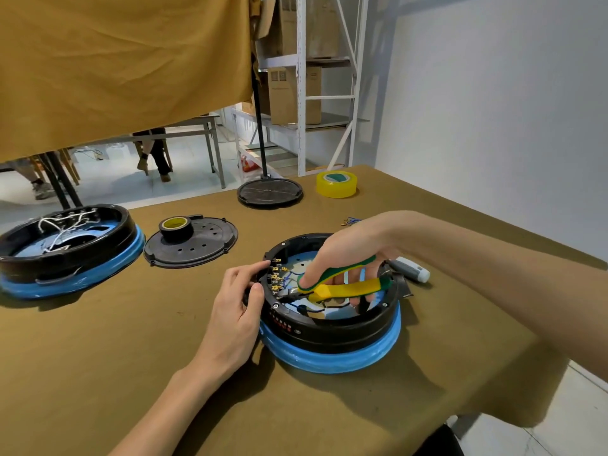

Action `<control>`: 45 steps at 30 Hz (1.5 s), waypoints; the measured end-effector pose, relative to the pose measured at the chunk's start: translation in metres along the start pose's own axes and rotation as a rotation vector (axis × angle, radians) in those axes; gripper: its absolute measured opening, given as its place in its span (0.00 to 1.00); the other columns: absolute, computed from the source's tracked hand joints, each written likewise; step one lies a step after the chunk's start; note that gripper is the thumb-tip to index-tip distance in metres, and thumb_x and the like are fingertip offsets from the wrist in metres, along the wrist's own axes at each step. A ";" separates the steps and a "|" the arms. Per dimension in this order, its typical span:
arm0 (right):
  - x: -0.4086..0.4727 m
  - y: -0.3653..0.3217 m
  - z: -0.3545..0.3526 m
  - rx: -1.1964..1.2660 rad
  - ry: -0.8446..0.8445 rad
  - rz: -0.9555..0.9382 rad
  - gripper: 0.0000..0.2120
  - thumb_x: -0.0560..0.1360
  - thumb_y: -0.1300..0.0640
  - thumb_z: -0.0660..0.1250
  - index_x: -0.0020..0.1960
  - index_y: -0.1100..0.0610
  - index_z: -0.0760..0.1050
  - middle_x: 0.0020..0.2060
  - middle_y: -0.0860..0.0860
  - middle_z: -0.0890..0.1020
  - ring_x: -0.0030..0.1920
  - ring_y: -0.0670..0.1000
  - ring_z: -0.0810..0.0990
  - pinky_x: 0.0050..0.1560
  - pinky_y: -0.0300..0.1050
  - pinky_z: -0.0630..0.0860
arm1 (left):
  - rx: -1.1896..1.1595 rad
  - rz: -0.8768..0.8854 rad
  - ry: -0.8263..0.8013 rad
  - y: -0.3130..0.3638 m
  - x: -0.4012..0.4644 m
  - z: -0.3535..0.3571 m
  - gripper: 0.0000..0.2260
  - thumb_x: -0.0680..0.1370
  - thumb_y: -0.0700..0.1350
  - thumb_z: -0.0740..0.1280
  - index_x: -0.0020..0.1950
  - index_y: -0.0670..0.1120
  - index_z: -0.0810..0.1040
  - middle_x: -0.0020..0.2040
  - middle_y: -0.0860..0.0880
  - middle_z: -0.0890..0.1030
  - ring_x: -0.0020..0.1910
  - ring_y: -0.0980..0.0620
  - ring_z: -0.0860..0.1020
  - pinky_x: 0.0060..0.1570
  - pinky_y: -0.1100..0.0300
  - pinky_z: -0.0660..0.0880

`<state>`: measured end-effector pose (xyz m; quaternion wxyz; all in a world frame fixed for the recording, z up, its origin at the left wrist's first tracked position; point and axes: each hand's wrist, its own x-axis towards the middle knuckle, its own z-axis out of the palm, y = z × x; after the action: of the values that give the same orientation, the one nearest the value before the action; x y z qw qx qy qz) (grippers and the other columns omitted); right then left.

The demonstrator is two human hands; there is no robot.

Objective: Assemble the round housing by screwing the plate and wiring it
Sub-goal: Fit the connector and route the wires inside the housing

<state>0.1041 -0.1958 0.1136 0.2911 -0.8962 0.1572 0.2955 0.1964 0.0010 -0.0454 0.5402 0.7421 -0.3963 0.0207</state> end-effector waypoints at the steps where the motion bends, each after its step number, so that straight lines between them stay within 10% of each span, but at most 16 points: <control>1: 0.002 0.001 -0.001 -0.077 0.032 -0.034 0.20 0.79 0.39 0.68 0.49 0.57 0.83 0.40 0.53 0.85 0.40 0.52 0.84 0.44 0.48 0.83 | -0.003 -0.003 -0.002 0.000 0.000 0.000 0.21 0.81 0.62 0.52 0.71 0.62 0.71 0.64 0.59 0.74 0.66 0.64 0.73 0.58 0.69 0.70; 21: 0.027 0.054 0.021 -0.846 0.774 -0.646 0.29 0.74 0.35 0.68 0.68 0.52 0.76 0.58 0.48 0.79 0.55 0.50 0.74 0.55 0.48 0.74 | 0.040 0.006 0.000 0.006 0.002 -0.001 0.25 0.81 0.61 0.52 0.72 0.51 0.74 0.63 0.55 0.75 0.64 0.59 0.74 0.59 0.74 0.69; 45: 0.028 0.063 0.026 -1.199 0.944 -0.731 0.26 0.75 0.37 0.66 0.61 0.58 0.72 0.52 0.55 0.77 0.47 0.54 0.73 0.36 0.52 0.76 | 0.065 0.011 -0.003 0.006 0.002 -0.001 0.25 0.82 0.61 0.52 0.72 0.51 0.73 0.63 0.54 0.74 0.63 0.60 0.75 0.57 0.74 0.71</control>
<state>0.0860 -0.2321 0.0524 -0.2523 -0.9229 -0.2210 -0.1891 0.1947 0.0004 -0.0395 0.5152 0.7571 -0.4003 0.0351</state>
